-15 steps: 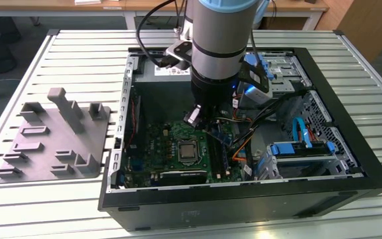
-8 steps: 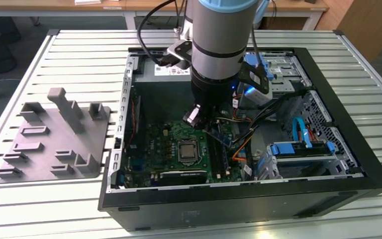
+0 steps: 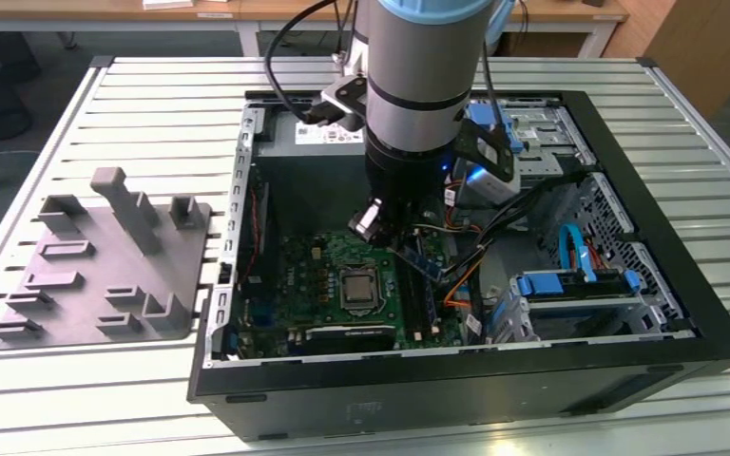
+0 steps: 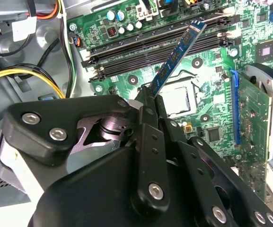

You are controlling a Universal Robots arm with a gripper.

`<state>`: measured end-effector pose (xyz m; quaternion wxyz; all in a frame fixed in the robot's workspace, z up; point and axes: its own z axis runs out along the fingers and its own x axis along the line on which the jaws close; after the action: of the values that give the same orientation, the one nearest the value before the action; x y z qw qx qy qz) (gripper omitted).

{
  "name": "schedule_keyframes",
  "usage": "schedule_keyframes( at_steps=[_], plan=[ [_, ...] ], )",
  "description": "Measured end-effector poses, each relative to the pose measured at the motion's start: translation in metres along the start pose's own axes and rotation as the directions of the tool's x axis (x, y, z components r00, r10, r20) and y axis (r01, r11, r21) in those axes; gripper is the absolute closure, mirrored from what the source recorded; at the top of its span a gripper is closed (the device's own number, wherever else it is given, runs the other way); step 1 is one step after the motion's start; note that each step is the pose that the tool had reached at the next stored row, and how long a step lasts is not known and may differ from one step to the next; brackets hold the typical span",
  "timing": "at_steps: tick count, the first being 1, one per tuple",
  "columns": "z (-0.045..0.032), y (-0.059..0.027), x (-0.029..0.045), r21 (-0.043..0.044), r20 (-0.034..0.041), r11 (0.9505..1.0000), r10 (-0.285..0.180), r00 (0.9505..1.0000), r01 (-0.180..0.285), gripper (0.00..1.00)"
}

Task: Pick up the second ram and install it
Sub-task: 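Insert the second ram into the second slot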

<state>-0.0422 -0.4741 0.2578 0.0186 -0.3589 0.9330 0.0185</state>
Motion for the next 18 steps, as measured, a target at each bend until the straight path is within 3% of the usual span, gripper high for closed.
schedule_keyframes(
  at_steps=[18],
  plan=[
    [0.0001, 0.0000, 0.0000, 0.0027, 0.0013, 0.9984, 0.057, 0.9984, -0.057, 0.86]
  ],
)
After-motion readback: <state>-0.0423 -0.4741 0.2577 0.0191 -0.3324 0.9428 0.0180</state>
